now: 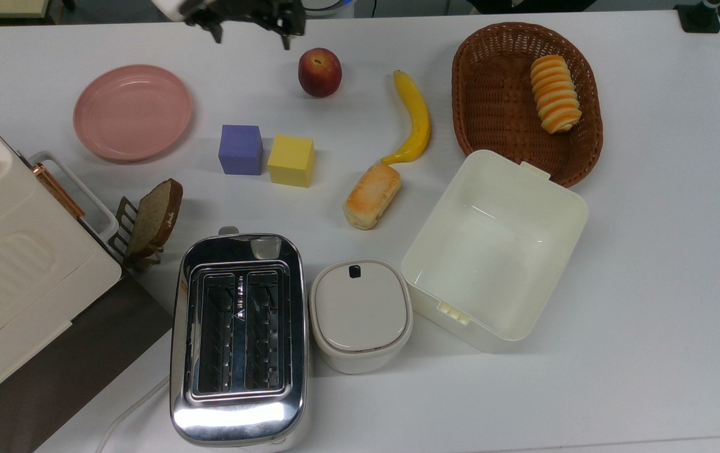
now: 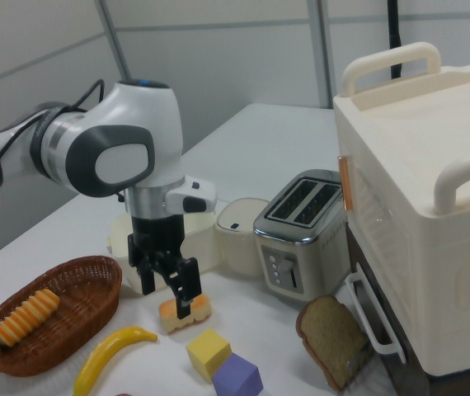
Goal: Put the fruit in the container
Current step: 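Move the gripper over the red apple and lower onto it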
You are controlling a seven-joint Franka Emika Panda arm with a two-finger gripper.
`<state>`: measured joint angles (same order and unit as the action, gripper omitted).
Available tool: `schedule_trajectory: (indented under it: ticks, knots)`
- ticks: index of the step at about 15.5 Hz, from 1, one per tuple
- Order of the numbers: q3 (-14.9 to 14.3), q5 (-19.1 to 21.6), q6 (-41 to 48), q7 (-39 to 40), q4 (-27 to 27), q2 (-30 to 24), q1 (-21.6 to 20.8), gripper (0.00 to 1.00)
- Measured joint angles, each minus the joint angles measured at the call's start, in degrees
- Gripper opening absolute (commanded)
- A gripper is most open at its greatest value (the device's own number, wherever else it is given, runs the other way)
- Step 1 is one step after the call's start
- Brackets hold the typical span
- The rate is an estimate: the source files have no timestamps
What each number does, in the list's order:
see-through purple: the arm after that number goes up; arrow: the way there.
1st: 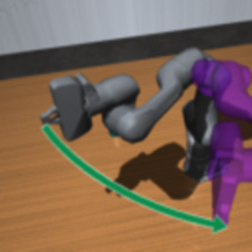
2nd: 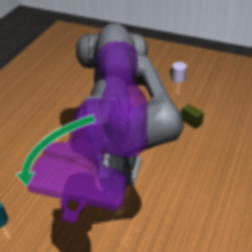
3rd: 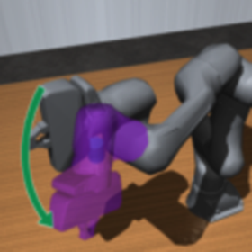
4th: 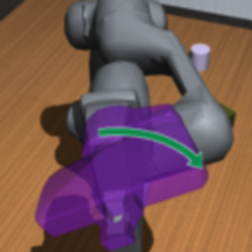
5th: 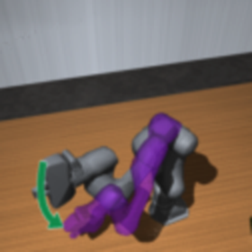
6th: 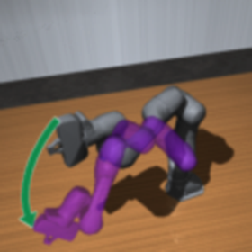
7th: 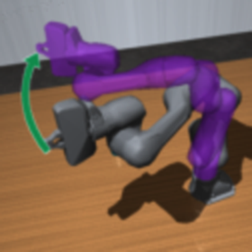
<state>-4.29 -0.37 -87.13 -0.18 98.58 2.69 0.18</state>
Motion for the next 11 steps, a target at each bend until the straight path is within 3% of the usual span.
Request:
schedule_trajectory:
  ticks: [6,11]
  knots:
    - [0.7,-0.3,-1.5,0.2,5.7,-1.1,-1.5,1.00]
    - [5.3,-1.3,-11.2,0.3,20.1,-6.2,-1.7,1.00]
